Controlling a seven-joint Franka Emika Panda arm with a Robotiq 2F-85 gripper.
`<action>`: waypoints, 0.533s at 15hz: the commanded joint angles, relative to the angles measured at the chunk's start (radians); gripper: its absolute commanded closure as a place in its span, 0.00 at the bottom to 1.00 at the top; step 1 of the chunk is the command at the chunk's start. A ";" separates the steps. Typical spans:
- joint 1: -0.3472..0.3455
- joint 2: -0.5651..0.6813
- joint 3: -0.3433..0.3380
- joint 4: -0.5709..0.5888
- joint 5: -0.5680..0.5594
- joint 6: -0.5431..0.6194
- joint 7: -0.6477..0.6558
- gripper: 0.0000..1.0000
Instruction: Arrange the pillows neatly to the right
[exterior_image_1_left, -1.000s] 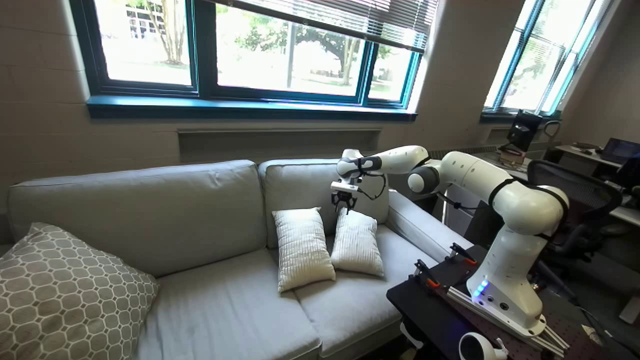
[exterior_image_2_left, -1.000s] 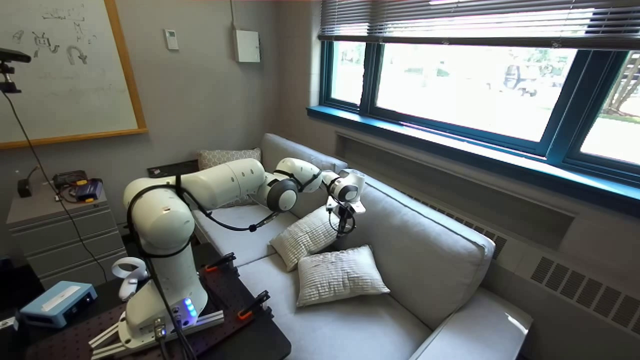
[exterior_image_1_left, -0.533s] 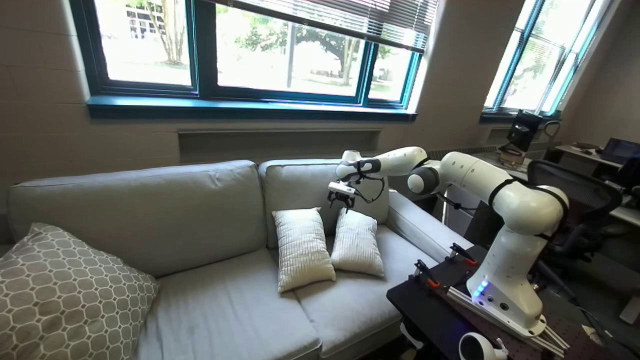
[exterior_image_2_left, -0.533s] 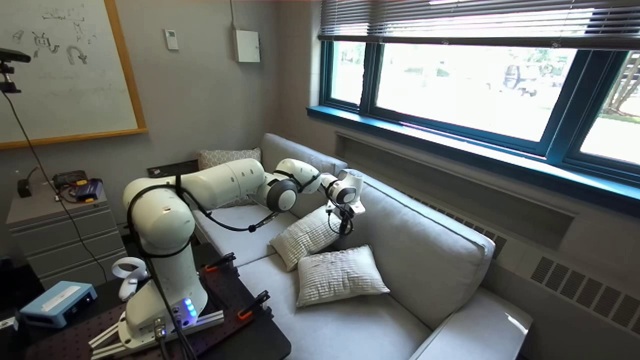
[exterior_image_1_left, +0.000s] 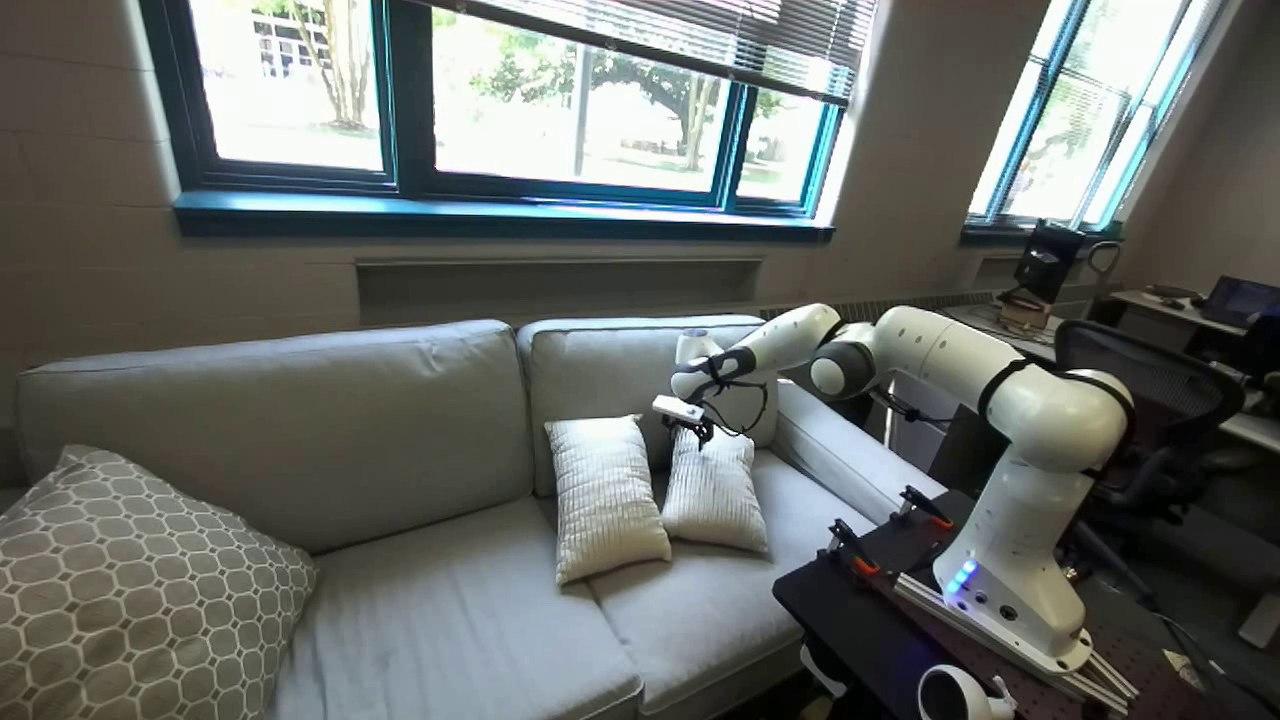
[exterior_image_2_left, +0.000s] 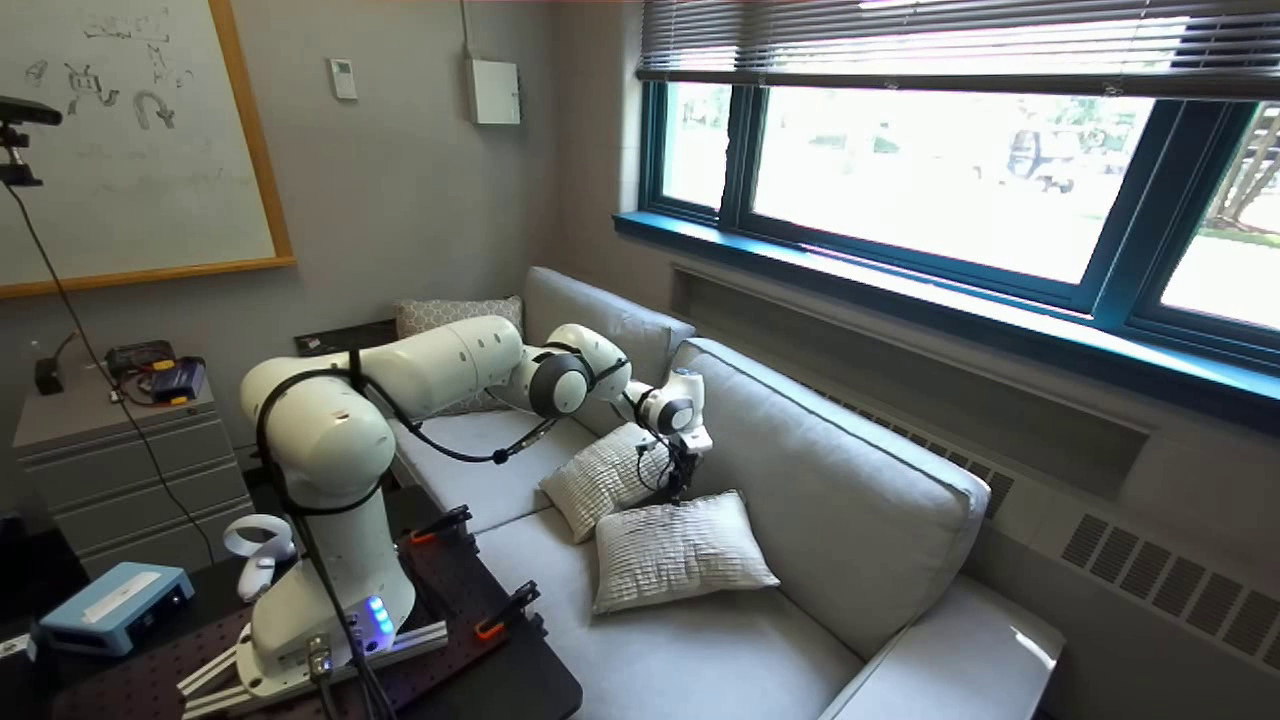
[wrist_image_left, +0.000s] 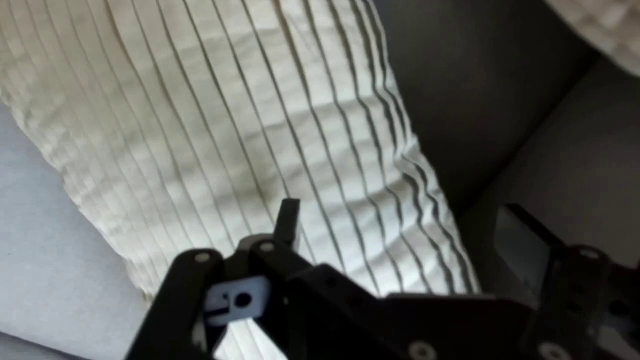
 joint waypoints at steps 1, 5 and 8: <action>0.004 0.001 -0.049 -0.051 -0.056 -0.040 0.116 0.00; -0.017 0.004 -0.051 -0.076 -0.073 -0.107 0.168 0.00; -0.028 0.003 -0.040 -0.074 -0.074 -0.132 0.170 0.04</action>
